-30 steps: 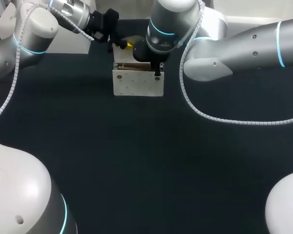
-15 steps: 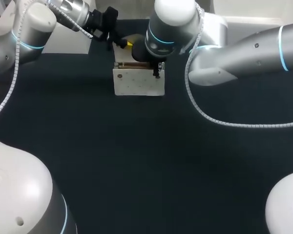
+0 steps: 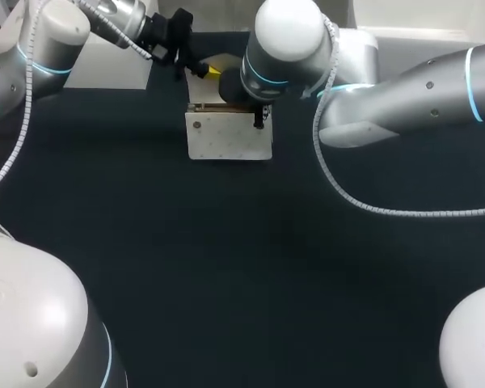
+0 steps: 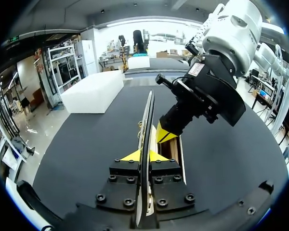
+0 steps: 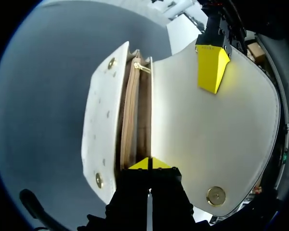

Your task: Pick up the bag, open it, inspect its contents, close it, and place it on the opposite side

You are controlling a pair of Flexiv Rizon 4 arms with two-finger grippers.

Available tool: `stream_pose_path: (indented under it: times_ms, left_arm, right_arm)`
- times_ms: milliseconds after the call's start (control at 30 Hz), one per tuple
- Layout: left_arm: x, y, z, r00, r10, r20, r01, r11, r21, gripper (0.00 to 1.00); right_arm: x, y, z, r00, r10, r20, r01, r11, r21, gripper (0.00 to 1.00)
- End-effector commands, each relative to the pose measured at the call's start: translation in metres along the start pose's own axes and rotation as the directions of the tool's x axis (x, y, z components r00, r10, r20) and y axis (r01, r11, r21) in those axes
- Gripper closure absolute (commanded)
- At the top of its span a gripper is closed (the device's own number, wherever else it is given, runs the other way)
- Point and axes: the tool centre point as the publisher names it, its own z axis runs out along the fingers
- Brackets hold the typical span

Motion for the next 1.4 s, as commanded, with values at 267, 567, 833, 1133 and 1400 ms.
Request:
stream_pose_path:
  times_ms: [267,567,833,1133,1400]
  left_arm:
    - [-0.010,0.001,-0.003,0.996,-0.076,-0.039,0.077,0.996,0.033,1.00]
    - [-0.004,-0.001,0.002,0.995,-0.080,-0.061,0.083,0.996,0.040,1.00]
    - [-0.002,-0.002,0.002,0.995,-0.083,-0.058,0.085,0.996,0.037,1.00]
    - [0.002,-0.004,0.001,0.996,-0.071,-0.056,0.073,0.997,0.039,1.00]
    - [0.002,-0.003,0.000,0.995,-0.077,-0.068,0.082,0.995,0.064,1.00]
  right_arm:
    - [0.012,0.007,0.000,1.000,-0.014,0.006,0.015,1.000,-0.013,1.00]
    - [0.014,0.003,-0.009,0.997,0.000,0.082,-0.001,1.000,0.004,1.00]
    - [0.010,0.006,-0.017,0.989,-0.004,0.148,-0.001,0.999,0.038,1.00]
    - [0.002,0.006,-0.012,0.988,-0.005,0.157,0.000,0.999,0.036,1.00]
    - [0.007,0.005,0.000,0.992,-0.018,0.123,0.012,0.999,0.050,1.00]
